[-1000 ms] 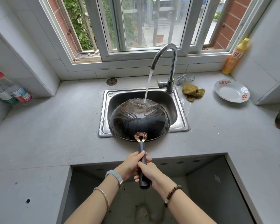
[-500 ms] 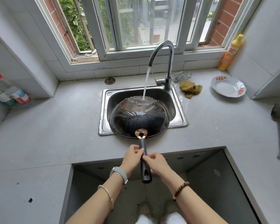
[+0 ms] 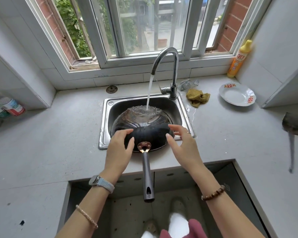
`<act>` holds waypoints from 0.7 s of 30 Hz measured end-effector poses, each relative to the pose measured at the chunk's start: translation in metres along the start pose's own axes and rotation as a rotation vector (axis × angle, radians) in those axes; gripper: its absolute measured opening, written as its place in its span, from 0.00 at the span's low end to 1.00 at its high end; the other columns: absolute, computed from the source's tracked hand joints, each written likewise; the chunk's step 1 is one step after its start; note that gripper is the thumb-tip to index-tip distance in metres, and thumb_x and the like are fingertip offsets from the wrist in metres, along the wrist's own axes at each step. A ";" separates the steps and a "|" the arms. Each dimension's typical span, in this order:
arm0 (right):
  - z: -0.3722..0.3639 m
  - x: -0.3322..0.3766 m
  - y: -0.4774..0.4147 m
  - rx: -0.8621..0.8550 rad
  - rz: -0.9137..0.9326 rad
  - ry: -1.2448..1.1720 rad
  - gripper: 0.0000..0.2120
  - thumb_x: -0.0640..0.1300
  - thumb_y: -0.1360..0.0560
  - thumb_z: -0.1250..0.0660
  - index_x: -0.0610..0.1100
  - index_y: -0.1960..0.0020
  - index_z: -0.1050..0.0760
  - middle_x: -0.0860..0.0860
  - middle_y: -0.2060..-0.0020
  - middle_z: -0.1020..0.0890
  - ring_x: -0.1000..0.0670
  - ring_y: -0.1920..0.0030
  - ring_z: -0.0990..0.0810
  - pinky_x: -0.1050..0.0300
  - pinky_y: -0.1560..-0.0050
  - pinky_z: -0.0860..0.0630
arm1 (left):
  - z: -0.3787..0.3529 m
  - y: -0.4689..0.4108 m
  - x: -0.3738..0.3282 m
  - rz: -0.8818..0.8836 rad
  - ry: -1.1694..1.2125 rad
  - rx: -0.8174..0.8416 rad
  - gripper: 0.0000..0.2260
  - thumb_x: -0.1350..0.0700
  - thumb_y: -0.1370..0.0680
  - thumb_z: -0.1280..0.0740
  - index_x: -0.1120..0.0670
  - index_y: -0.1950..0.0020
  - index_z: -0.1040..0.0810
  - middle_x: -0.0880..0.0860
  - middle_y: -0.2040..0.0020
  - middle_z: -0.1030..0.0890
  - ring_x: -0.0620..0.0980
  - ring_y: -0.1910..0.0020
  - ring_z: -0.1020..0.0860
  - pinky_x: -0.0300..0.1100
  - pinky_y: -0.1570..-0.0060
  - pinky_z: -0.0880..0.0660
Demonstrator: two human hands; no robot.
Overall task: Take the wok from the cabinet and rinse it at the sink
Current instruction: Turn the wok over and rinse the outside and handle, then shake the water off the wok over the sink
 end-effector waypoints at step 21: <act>-0.011 -0.045 -0.283 0.220 0.213 0.258 0.18 0.42 0.25 0.37 0.47 0.35 0.27 0.51 0.40 0.24 0.52 0.39 0.26 0.53 0.35 0.29 | -0.027 -0.163 -0.011 0.175 -0.127 -0.244 0.13 0.60 0.21 0.35 0.55 0.37 0.23 0.52 0.42 0.22 0.49 0.41 0.25 0.34 0.43 0.33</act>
Point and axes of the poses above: each hand's wrist, its own y-axis away from the middle knuckle, its own z-axis out of the back of the hand, x = y × z, the point moved 8 cm from there along -y, towards the middle knuckle
